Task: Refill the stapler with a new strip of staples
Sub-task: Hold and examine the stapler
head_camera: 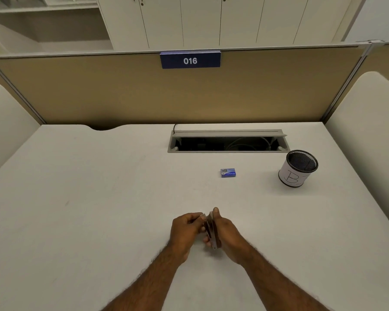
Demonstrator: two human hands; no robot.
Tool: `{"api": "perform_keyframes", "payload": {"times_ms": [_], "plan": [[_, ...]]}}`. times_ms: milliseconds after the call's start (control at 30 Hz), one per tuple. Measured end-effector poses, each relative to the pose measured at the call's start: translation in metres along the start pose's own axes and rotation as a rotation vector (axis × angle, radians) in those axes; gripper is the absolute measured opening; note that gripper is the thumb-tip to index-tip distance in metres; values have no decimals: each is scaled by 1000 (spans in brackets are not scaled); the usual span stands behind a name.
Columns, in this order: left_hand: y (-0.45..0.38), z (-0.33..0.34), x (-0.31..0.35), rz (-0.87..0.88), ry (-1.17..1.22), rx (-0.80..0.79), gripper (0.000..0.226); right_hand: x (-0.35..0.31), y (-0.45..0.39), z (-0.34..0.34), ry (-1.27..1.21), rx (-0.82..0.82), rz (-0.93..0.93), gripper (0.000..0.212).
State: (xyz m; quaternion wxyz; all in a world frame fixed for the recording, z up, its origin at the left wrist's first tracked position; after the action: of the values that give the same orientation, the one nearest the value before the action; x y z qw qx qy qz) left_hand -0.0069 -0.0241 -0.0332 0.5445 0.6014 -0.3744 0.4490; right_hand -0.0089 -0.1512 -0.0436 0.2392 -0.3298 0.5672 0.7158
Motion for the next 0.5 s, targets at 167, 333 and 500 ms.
{"api": "perform_keyframes", "payload": {"times_ms": [167, 333, 500], "plan": [[16, -4, 29, 98, -110, 33, 10, -2, 16, 12, -294, -256, 152, 68], [26, -8, 60, 133, 25, 65, 23, -30, 38, 23, -551, -443, 82, 49], [34, 0, 71, 43, 352, -6, 34, -49, 57, 36, -698, -519, 18, 51]]}}
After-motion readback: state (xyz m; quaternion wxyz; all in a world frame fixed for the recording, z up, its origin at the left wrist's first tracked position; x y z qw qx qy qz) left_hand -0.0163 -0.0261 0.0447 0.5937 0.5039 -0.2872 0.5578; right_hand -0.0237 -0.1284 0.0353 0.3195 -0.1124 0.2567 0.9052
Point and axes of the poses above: each hand's wrist, its own y-axis away from the middle knuckle, its own z-axis out of the palm, x = y × z, the point moved 7 cm from there along -y, towards the middle knuckle, and after that the axes turned 10 degrees about z, right-handed, at the moved point
